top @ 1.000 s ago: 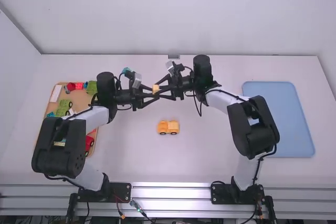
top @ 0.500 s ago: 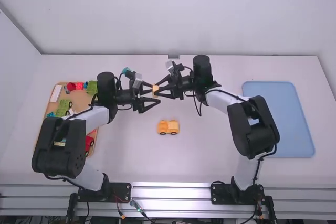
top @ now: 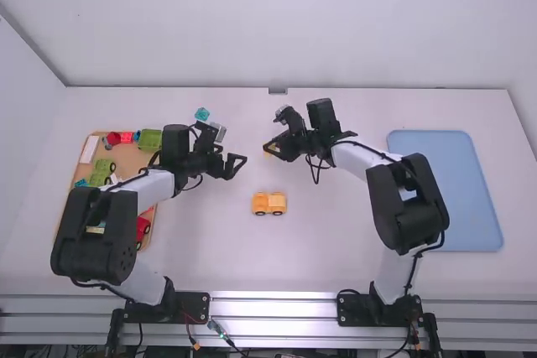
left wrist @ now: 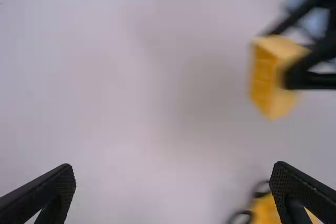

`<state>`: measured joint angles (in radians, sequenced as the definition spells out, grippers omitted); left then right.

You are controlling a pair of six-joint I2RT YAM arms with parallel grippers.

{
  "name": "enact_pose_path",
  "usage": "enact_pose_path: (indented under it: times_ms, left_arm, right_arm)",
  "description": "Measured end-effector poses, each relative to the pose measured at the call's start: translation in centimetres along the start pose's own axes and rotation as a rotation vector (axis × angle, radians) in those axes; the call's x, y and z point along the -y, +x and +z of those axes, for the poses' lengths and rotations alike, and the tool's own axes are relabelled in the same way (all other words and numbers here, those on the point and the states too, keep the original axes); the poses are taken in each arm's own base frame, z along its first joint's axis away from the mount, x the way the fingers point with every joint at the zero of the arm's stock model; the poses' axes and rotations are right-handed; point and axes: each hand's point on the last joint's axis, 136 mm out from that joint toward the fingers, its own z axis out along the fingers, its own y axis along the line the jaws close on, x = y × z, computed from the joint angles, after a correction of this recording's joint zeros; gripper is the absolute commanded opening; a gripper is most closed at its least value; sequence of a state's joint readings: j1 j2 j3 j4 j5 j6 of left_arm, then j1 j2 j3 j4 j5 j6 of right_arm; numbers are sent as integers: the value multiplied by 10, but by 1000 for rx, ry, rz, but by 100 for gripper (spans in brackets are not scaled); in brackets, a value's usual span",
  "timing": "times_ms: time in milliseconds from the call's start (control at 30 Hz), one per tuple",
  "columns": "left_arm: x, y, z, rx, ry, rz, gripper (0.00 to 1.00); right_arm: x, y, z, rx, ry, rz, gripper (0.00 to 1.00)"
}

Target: Assemble lego blocks to make yellow taxi

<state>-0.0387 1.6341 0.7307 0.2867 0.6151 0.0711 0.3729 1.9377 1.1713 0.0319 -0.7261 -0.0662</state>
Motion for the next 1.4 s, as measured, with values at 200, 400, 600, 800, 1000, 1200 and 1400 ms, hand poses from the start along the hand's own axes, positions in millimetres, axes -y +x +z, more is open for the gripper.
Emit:
enact_pose_path:
  times_ms: [200,400,600,800,1000,1200,1400]
  left_arm:
    - [-54,6,-17,-37,-352,-57,99]
    - [-63,-25,-67,42,-536,-54,99]
    - [-47,-76,-159,273,-642,-11,99]
    - [-23,-75,-230,465,-734,68,99]
    - [-9,-48,-264,587,-786,91,99]
    - [-7,-41,-265,601,-773,95,99]
    - [-9,-42,-261,603,-758,79,99]
  right_arm:
    - [-20,18,5,-237,97,-107,15]
    - [-66,7,24,-296,77,-342,16]
    - [-83,11,34,-332,98,-468,15]
    - [-96,19,39,-380,89,-526,9]
    - [-109,34,59,-532,36,-571,2]
    - [-115,79,82,-749,-23,-593,1]
    - [-112,112,100,-860,-13,-635,7]
